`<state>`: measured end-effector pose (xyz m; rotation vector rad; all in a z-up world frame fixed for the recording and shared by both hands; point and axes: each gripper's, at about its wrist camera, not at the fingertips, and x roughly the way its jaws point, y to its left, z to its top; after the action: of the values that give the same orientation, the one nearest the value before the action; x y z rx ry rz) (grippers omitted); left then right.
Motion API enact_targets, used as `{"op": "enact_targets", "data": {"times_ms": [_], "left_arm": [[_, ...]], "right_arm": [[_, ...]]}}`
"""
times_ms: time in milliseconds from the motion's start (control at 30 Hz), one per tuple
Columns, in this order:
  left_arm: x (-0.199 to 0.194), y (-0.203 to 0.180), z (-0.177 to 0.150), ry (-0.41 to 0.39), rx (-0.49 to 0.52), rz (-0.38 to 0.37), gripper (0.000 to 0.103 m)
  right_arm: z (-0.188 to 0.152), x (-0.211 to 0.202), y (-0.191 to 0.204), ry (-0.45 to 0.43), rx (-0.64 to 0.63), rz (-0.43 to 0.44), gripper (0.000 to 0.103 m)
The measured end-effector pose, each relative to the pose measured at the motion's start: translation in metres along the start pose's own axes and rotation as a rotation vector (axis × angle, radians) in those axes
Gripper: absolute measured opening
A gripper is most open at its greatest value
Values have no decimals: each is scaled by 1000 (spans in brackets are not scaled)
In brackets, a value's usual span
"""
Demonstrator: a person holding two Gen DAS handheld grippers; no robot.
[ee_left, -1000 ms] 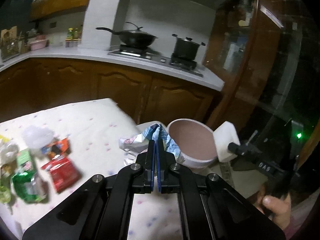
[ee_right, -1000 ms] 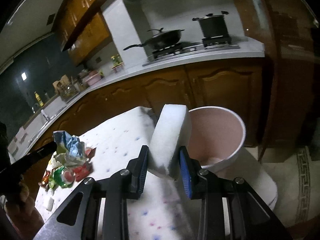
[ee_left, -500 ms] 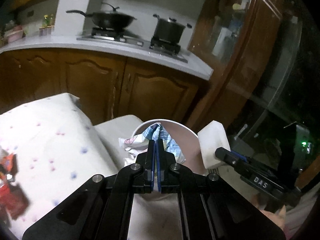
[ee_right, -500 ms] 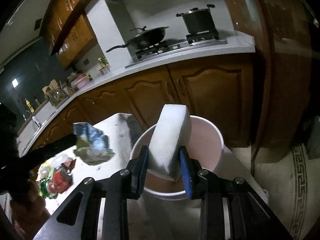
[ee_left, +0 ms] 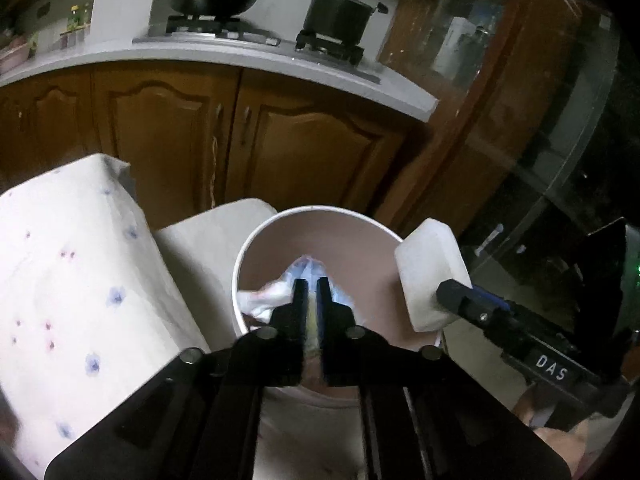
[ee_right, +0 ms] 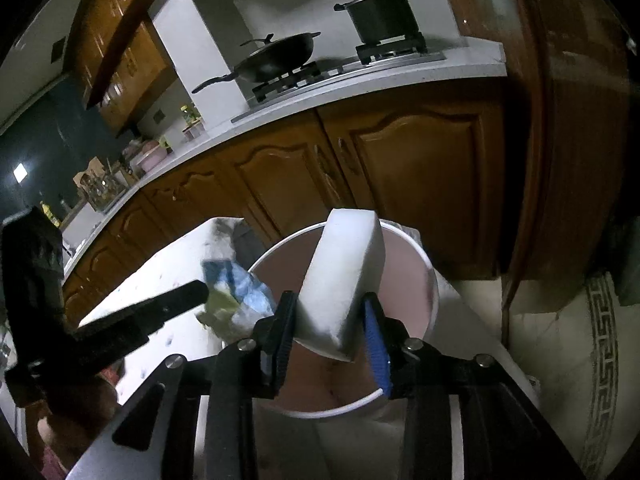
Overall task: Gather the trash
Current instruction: 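Carry both items to the bin and open both tools to drop them, then move both open tools back over the table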
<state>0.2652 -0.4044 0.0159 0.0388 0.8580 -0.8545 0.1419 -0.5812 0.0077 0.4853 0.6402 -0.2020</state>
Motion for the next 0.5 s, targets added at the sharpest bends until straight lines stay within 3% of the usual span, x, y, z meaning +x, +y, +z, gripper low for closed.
{"op": "enact_targets", "data": {"times_ms": [67,133,500], "left_arm": [[1,2,-2,5,-9,-1,17],[0,5,-4,3,-17,-3,23],[-47,38,-24,-29,-125,11,24]], "right_arm": [[0,1,-2,2,14,-5,40],[0,2,-4,3,26,5,55],[-6,-15,8,-23,38,28,56]]}}
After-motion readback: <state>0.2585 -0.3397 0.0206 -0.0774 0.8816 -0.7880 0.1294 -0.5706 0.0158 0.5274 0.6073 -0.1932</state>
